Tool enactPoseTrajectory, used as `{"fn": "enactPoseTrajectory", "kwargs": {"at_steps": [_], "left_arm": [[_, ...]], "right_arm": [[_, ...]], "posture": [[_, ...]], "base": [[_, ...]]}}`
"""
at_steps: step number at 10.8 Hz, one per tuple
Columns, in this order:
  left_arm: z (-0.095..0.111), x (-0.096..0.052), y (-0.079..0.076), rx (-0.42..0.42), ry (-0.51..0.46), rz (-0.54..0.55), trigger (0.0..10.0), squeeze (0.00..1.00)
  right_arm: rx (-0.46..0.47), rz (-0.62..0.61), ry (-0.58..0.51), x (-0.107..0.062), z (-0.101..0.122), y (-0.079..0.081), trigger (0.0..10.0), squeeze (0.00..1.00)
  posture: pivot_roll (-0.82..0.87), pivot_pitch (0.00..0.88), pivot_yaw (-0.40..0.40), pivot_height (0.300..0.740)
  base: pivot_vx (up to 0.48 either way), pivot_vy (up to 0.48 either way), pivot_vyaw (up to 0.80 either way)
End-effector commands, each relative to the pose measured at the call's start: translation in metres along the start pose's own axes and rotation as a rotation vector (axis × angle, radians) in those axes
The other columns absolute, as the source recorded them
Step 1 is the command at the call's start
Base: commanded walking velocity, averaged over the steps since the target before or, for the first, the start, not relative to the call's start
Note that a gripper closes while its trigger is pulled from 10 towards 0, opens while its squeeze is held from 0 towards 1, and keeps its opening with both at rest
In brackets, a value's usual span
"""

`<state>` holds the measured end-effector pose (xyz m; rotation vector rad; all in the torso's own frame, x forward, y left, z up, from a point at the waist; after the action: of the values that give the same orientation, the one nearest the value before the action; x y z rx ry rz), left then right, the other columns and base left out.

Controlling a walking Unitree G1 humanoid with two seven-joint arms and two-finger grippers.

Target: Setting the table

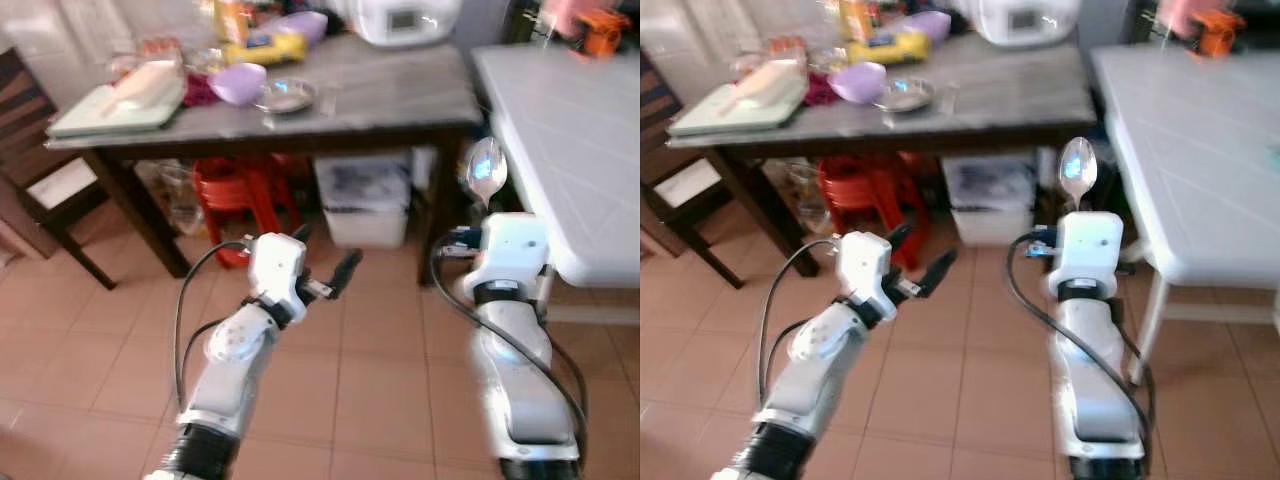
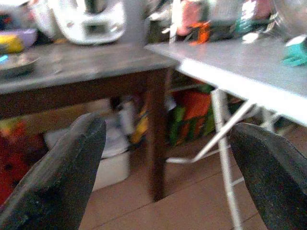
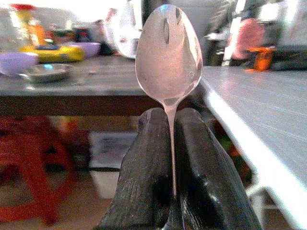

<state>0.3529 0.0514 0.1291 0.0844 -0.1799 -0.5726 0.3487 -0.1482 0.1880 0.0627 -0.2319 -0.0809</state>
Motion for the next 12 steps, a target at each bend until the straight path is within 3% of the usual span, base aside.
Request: {"fn": "enactPoseTrajectory", "kwargs": {"at_steps": [1, 12], "left_arm": [[0.0032, 0.0015, -0.0017, -0.005, -0.012, -0.003, 10.0, 0.0], [0.0019, 0.003, -0.006, -0.014, -0.01, -0.021, 10.0, 0.0]], "right_arm": [[-0.002, -0.003, -0.011, -0.0007, 0.0029, -0.0031, 10.0, 0.0], [-0.012, -0.01, -0.01, -0.0012, 0.0029, -0.0053, 10.0, 0.0]], "posture": [[-0.13, 0.069, 0.146, 0.74], [-0.14, 0.07, 0.152, 0.74]], "base": [[0.48, 0.0, 0.0], [0.48, 0.0, -0.04]]}}
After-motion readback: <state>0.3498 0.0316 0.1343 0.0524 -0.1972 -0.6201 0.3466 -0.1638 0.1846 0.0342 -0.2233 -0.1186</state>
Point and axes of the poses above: a point about 5 cm out from each wrist's last joint towards the gripper, its own x axis pointing out of the wrist towards the gripper, its own z axis along the axis of the wrist's last joint, y = z × x, the point moved 6 cm from there along x, pointing out of the wrist towards the gripper, and after that the axes turned 10 degrees about x, right-handed, at the moved point
